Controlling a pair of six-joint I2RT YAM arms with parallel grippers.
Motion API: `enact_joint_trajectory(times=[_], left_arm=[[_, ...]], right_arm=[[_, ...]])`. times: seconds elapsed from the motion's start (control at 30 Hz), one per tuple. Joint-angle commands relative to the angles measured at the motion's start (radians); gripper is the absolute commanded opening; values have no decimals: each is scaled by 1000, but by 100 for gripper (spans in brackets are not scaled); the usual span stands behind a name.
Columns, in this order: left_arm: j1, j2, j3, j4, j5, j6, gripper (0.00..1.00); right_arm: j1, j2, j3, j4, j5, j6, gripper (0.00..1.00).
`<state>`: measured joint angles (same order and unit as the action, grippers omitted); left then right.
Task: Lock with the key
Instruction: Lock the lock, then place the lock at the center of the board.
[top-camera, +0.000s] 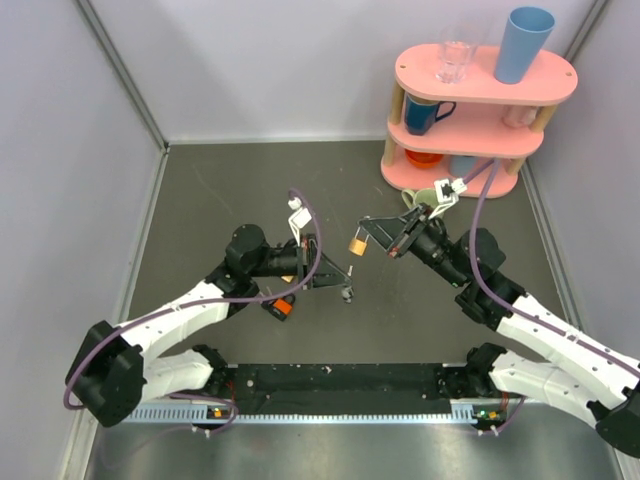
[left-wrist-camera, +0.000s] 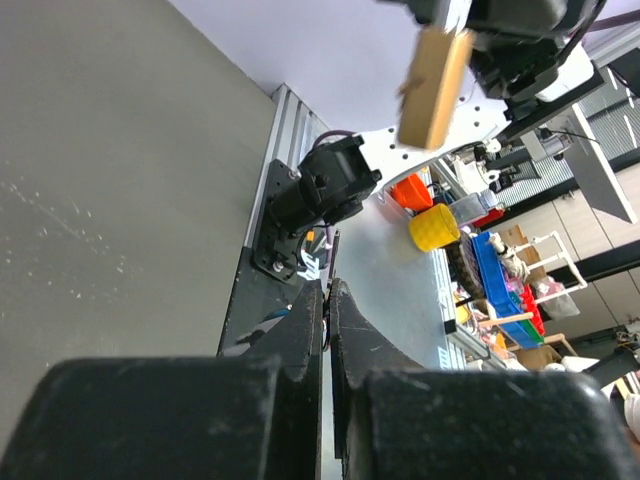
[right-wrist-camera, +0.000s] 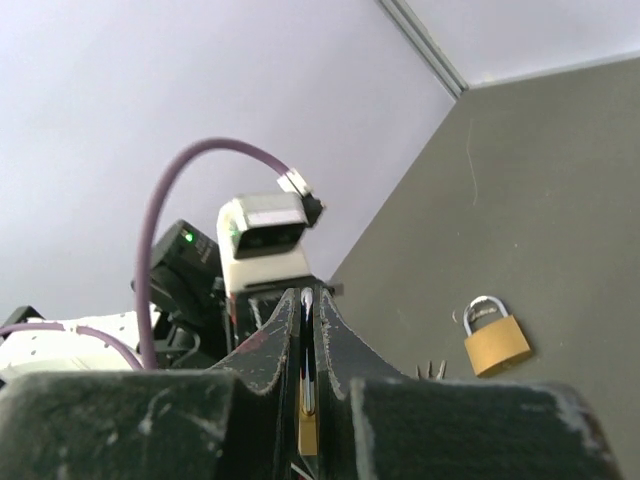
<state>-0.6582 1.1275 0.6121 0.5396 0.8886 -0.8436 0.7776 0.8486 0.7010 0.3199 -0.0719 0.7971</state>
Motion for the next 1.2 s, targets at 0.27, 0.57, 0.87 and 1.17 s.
enact_joint_trajectory(times=[0.27,0.57,0.87,1.17], left_arm=[[-8,-95,-117,7,-45,9,0],[-8,-64,-38,-73,-79,89,0],[64,38,153,-211,-34,224,0],[256,9,161,-247,24,222,0]], right_arm=[[-8,-39,29,64,26,-1,0],[-8,-43,21,33,14,-7,0],[-8,-29,58,-42,-12,-38,0],[-8,9,69,-94,-37,-55,0]])
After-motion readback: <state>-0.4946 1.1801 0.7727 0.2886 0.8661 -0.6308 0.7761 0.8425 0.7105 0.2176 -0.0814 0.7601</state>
